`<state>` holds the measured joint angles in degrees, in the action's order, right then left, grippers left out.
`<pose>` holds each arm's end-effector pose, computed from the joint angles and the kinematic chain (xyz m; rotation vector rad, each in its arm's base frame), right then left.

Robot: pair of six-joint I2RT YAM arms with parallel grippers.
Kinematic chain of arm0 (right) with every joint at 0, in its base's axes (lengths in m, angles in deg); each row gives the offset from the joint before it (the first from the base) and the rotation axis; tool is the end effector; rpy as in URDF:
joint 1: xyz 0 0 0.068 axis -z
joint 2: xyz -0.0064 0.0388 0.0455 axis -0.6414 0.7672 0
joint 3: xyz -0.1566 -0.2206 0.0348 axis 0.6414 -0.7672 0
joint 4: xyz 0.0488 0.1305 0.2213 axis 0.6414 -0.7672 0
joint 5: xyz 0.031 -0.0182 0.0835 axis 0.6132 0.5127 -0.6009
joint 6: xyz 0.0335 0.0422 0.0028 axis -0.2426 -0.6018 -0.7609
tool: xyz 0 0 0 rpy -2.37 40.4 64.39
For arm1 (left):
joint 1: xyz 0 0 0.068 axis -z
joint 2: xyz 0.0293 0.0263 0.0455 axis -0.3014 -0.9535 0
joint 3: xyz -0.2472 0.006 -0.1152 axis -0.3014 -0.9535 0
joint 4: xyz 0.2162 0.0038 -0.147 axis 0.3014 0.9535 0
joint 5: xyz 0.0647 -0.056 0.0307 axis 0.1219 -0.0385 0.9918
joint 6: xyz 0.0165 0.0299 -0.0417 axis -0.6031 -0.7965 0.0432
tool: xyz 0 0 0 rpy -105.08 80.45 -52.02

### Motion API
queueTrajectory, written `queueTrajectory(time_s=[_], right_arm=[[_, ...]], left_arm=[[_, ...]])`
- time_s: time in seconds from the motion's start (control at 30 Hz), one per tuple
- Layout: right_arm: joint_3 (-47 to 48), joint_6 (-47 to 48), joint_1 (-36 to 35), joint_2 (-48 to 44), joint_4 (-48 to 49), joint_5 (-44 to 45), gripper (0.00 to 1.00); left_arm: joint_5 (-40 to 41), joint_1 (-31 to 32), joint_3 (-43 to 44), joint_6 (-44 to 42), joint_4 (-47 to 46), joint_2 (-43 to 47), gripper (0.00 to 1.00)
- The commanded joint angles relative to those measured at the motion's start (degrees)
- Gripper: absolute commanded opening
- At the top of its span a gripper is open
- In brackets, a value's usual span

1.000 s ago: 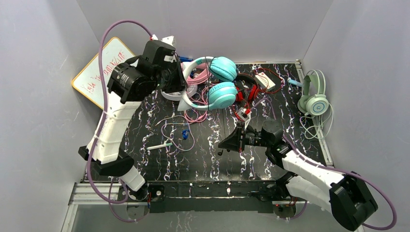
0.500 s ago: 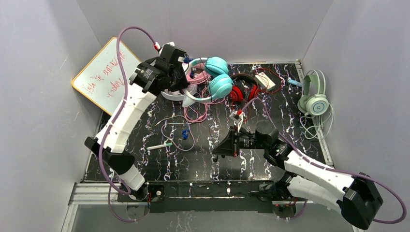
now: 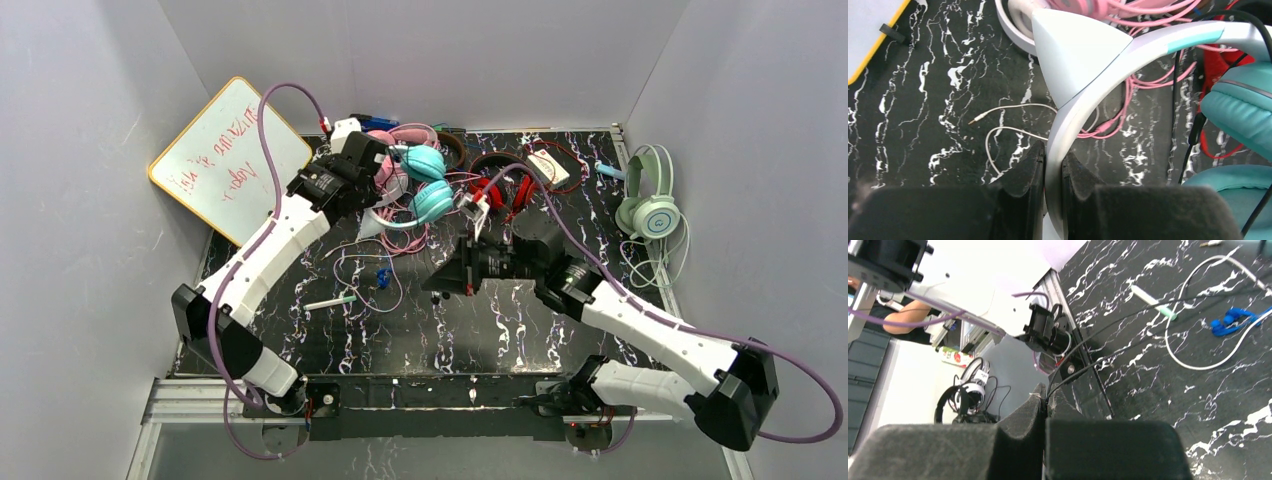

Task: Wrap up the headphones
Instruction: Wrap the headphones cable around the headphones.

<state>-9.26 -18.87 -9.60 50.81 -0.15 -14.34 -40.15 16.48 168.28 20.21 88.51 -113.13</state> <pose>0.1396 0.1927 0.3307 -0.6670 1.8426 1.5558 0.2790 -0.1668 0.3931 -0.3098 2.1496 -0.0963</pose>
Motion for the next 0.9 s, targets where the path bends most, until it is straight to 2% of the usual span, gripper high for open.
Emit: queueTrajectory(time_s=[0.0, 0.23, 0.5, 0.57, 0.77, 0.87], right_arm=[[8.63, 1.62, -0.39, 3.83, -3.94, 3.92, 0.01], [18.09, 2.45, -0.19, 14.11, -8.86, 10.28, 0.01], [21.53, -1.51, 0.94, 21.84, -4.30, 13.13, 0.09], [22.28, -2.72, 1.49, 23.51, -3.23, 13.26, 0.15], [23.43, -6.47, 2.21, 29.00, 0.52, 9.89, 0.16], [23.79, -7.94, 2.29, 31.67, 2.17, 8.17, 0.21]], left_arm=[[2.81, -0.45, -6.81, -3.48, -8.82, 6.46, 0.00], [-3.01, -0.28, -16.60, -7.89, -11.61, 10.90, 0.00], [-12.94, -0.18, -25.86, -8.93, -12.98, 17.02, 0.00], [-14.00, -0.10, -28.02, -9.49, -12.71, 18.45, 0.00], [-16.45, -0.10, -33.47, -9.11, -12.61, 21.82, 0.00], [-18.07, -0.09, -34.37, -8.24, -12.61, 21.39, 0.00]])
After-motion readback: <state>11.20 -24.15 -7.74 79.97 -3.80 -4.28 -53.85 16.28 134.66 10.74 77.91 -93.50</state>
